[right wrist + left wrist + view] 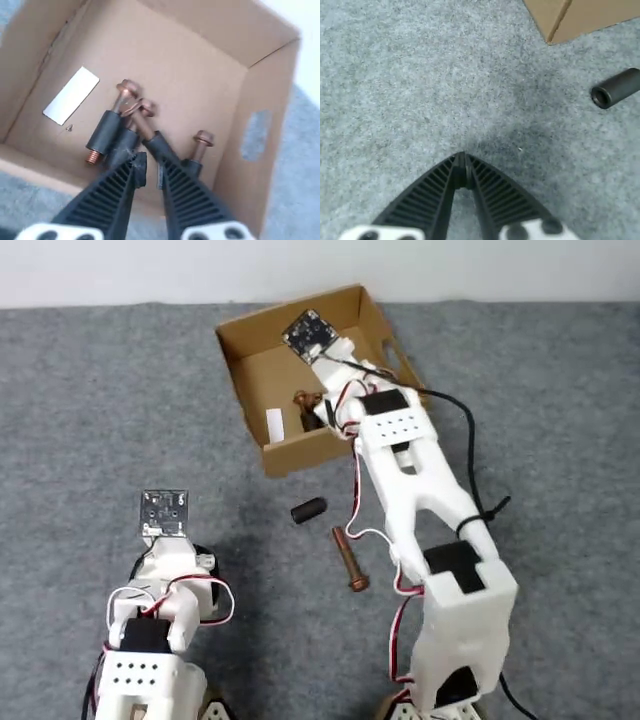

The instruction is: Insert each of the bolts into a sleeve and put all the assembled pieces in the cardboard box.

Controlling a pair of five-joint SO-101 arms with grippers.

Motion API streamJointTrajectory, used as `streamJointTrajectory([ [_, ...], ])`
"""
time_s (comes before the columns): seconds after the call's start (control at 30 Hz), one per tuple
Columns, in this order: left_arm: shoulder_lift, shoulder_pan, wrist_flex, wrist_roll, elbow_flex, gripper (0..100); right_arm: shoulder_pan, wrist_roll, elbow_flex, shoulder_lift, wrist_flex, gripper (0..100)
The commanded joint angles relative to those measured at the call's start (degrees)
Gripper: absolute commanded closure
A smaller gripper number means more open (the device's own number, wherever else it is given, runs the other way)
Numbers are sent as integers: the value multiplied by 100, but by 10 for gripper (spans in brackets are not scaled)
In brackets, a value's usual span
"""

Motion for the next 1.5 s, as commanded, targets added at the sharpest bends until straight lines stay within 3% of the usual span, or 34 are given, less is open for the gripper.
streamJointTrajectory([
  [0.0, -53, -26, -167, -18, -13, 994, -40, 70, -88, -796, 453, 986],
  [0.23, -53, -686, -369, -35, -13, 994, -541, 53, -62, -1464, 2035, 991],
  [0.5, -53, -774, -413, -35, 22, 994, -1446, -774, -53, -1552, 3758, 987],
  [0.6, -53, -774, -413, -35, 31, 994, -1604, -756, -53, -1323, 3820, 973],
  [0.83, -53, -774, -413, -35, 31, 994, -1640, -738, -53, -585, 3855, 786],
  [1.47, -53, -774, -413, -35, 40, 994, -1543, 281, -79, 1059, 2774, 786],
])
